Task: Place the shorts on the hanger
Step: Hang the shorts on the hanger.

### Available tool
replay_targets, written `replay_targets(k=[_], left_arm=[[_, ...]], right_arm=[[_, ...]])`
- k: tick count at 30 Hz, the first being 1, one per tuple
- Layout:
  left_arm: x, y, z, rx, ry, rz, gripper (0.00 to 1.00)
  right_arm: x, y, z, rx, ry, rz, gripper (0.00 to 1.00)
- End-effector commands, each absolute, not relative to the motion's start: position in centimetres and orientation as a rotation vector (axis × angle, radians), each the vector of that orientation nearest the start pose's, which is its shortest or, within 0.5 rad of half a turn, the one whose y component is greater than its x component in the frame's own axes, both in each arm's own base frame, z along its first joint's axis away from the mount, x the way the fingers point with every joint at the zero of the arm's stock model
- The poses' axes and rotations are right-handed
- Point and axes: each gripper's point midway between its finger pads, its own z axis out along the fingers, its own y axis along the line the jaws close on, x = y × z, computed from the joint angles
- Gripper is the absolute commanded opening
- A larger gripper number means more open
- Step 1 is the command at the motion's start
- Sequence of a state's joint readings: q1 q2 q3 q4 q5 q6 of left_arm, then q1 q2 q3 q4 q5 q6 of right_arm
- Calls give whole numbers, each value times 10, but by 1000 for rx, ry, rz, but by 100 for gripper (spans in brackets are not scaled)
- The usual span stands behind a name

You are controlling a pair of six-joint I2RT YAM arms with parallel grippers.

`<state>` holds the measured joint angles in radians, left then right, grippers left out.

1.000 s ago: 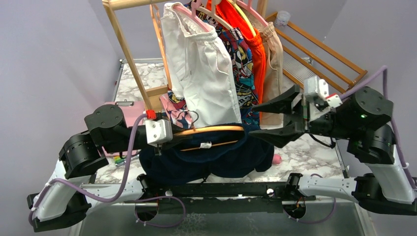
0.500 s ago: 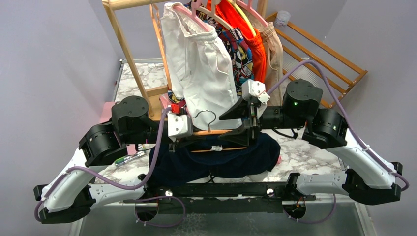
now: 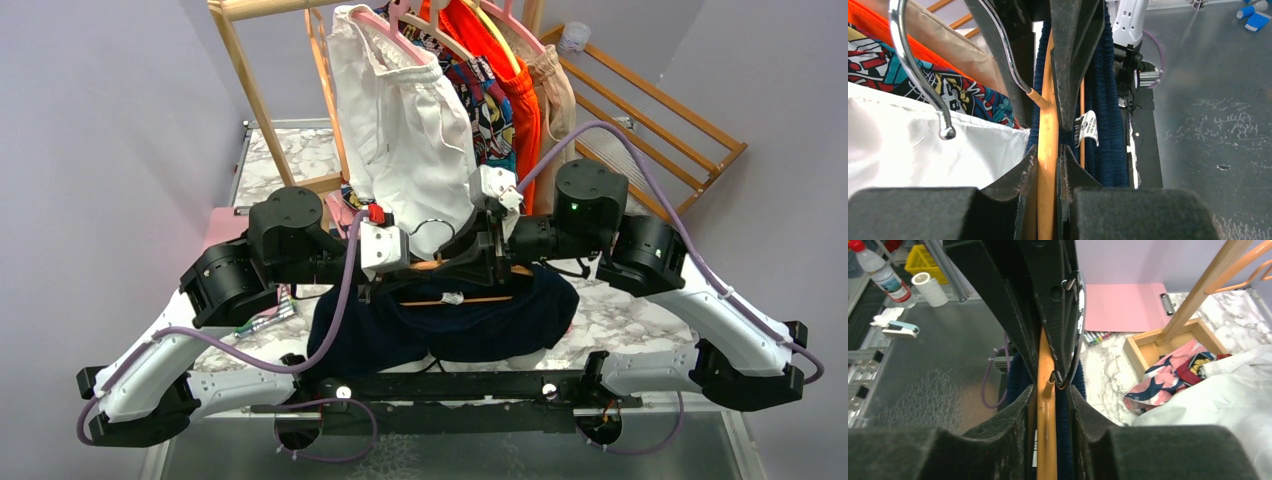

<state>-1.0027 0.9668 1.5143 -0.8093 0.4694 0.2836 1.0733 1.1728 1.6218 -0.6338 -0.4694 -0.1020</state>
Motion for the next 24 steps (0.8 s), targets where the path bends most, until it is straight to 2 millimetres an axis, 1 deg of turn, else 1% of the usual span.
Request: replay_targets(k=[1,3,4,5,7,8,10,11,12,18,24], left_arm=[[83,-263,448,1333,1155,-943,0],[85,-263,447,1330,1155,-933,0],[85,-263,446,1329,1159,-930,0],[86,-263,446,1327,1161,-928,0],[88,-261,445,1318,1169,-917,1],[88,-260,445,1313,1173,-912,11],[88,-257,444,1307,1172,-906,35],[88,-256,444,1302,1172,-902,43],[87,-253,445,1294,1171,-895,46],[92,-237,445,1235,1190,-838,45],[92,-235,433,1242,1218,-836,47]], right_arm=[[90,328,431,-1354,1334,1104,25],[89,327,428,-1365,1342,1102,12],[89,327,427,-1366,1344,1100,3],[89,326,427,-1363,1345,1097,1],[89,323,428,-1348,1336,1091,1],[90,321,429,-1335,1330,1086,1],[90,317,433,-1313,1311,1077,1],[90,314,435,-1302,1307,1074,1],[89,312,436,-1295,1302,1072,1],[83,303,446,-1271,1274,1086,1],[80,299,452,-1258,1263,1097,1]])
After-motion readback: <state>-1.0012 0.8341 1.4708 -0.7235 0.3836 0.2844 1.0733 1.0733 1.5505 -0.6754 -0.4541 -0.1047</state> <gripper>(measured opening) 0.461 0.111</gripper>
